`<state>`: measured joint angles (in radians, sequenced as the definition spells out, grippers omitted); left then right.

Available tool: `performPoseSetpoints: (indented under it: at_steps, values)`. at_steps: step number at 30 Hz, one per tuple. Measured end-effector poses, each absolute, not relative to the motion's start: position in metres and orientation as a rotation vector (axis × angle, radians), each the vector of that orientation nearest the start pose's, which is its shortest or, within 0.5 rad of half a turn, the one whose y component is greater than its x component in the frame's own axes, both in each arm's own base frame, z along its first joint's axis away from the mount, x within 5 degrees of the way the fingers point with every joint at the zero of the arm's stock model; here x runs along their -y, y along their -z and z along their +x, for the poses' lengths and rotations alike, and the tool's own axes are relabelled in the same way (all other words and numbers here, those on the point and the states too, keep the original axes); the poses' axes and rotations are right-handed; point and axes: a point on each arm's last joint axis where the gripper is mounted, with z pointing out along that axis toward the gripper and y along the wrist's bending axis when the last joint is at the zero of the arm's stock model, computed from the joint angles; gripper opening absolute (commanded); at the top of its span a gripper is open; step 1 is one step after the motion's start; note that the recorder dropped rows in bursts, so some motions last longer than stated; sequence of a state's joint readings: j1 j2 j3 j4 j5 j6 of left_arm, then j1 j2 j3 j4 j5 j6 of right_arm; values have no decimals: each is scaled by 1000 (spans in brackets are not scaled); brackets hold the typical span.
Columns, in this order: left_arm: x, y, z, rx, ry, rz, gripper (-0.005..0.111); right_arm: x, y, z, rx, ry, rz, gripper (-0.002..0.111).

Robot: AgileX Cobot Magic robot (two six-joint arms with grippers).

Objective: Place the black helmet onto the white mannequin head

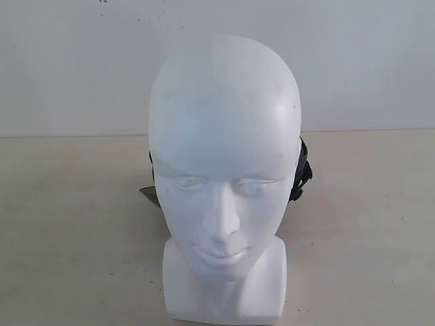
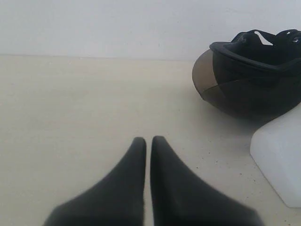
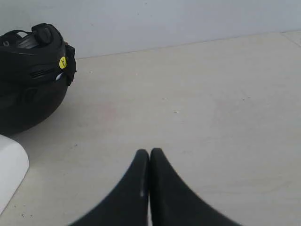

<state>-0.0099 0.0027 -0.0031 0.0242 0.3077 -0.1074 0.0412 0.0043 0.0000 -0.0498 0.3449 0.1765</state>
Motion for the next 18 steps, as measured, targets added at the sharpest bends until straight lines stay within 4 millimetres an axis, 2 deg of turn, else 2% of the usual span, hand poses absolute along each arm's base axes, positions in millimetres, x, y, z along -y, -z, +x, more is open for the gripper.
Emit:
performPoseSetpoints:
  at_steps: [10, 18]
  values:
    - [0, -186, 54, -1790, 61, -72, 4, 0, -183, 54, -1820, -79, 65, 0]
    - [0, -186, 54, -1790, 61, -72, 4, -1, -201, 57, -1617, 1, -50, 0]
